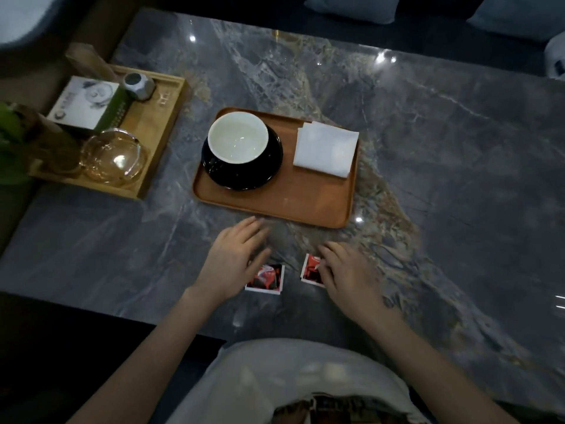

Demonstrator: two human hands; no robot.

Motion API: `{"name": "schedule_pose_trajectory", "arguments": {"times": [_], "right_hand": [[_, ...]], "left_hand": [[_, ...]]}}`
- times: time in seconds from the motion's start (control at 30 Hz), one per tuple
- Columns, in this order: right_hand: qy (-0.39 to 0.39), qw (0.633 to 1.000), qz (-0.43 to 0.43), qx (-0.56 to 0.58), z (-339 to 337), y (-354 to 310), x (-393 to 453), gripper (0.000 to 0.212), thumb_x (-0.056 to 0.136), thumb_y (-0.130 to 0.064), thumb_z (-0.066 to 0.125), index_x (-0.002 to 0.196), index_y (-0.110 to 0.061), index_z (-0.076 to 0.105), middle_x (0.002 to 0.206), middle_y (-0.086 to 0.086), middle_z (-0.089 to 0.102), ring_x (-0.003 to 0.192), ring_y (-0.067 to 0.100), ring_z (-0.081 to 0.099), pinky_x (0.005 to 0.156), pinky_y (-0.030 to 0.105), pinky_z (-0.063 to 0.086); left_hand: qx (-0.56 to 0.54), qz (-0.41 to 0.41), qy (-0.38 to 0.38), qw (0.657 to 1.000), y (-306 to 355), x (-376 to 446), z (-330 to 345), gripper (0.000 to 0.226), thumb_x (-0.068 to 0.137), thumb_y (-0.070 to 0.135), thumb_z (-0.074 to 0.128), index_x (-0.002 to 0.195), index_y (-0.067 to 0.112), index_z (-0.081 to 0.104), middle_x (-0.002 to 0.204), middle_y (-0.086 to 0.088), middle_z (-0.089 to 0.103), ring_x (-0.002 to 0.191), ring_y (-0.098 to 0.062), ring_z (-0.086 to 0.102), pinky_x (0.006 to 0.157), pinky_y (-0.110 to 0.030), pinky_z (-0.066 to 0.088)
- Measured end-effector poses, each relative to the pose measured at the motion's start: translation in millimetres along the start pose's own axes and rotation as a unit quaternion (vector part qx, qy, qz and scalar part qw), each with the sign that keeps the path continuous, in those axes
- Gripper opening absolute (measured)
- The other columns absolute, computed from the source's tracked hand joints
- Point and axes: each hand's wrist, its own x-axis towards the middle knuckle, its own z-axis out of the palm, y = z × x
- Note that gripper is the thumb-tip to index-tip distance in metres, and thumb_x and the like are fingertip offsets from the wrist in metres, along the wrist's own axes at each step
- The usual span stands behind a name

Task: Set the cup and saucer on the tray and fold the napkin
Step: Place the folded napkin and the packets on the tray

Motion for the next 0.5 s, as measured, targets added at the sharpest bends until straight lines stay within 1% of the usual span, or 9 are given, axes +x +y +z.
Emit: {"name": "schedule_pose_trajectory", "arguments": {"times": [0.07,0.1,0.17,0.23,0.3,0.4,0.5], "right_hand": [[-0.014,0.998,-0.001,-0.062,6.1,0.4,-10.3,0.047,0.084,-0.033,0.037,0.118,-0.008,0.06,0.119,0.007,0.064,0.108,0.026,0.061,0.088,0.038,0.051],[-0.014,0.996,-0.003,-0.083,7.9,0.4,-13.0,0.049,0.084,-0.034,0.038,0.12,-0.009,0.058,0.122,0.006,0.063,0.11,0.024,0.06,0.088,0.038,0.05],[0.0,0.996,-0.006,-0.094,9.8,0.2,-15.4,0.047,0.083,-0.034,0.047,0.121,-0.01,0.058,0.123,0.005,0.063,0.112,0.024,0.06,0.088,0.038,0.05],[0.015,0.996,-0.017,-0.083,11.4,0.5,-15.8,0.044,0.079,-0.029,0.064,0.118,-0.009,0.06,0.12,0.008,0.064,0.11,0.026,0.061,0.088,0.04,0.05],[0.025,0.998,-0.025,-0.056,11.7,0.7,-16.0,0.043,0.074,-0.022,0.074,0.113,-0.007,0.061,0.117,0.011,0.064,0.107,0.029,0.06,0.088,0.041,0.05],[0.052,0.998,-0.026,-0.018,10.7,1.5,-15.3,0.039,0.072,-0.02,0.076,0.107,-0.008,0.062,0.108,0.01,0.064,0.101,0.029,0.059,0.084,0.038,0.049],[0.05,0.998,-0.026,0.011,7.6,1.8,-13.2,0.039,0.07,-0.017,0.077,0.105,-0.007,0.064,0.099,0.01,0.065,0.092,0.03,0.06,0.078,0.037,0.049]], "left_hand": [[0.011,-0.005,-0.028,1.0,-2.6,-14.9,10.9,0.055,0.094,0.047,0.027,0.125,0.012,0.056,0.136,-0.006,0.052,0.131,-0.021,0.04,0.102,-0.038,0.036],[0.018,-0.007,-0.038,0.999,-3.0,-20.9,15.3,0.055,0.094,0.047,0.027,0.127,0.013,0.054,0.139,-0.005,0.049,0.133,-0.02,0.037,0.104,-0.04,0.035],[0.031,-0.005,-0.047,0.998,-2.8,-30.6,22.0,0.055,0.092,0.047,0.029,0.129,0.014,0.052,0.141,-0.004,0.047,0.134,-0.021,0.035,0.105,-0.041,0.033],[0.033,-0.001,-0.049,0.998,-3.0,-36.7,26.5,0.054,0.089,0.045,0.036,0.13,0.013,0.052,0.14,-0.006,0.047,0.133,-0.022,0.036,0.106,-0.039,0.032],[0.027,0.005,-0.036,0.999,-3.1,-38.7,28.5,0.052,0.087,0.042,0.039,0.127,0.013,0.054,0.138,-0.006,0.05,0.132,-0.022,0.039,0.106,-0.036,0.028],[0.008,0.007,-0.022,1.0,-2.9,-36.5,28.6,0.049,0.084,0.041,0.044,0.118,0.011,0.061,0.132,-0.009,0.056,0.127,-0.026,0.045,0.102,-0.04,0.037],[-0.029,-0.008,-0.012,0.999,-1.7,-33.4,28.4,0.04,0.077,0.034,0.061,0.108,0.008,0.065,0.123,-0.013,0.06,0.12,-0.031,0.051,0.098,-0.045,0.043]]}}
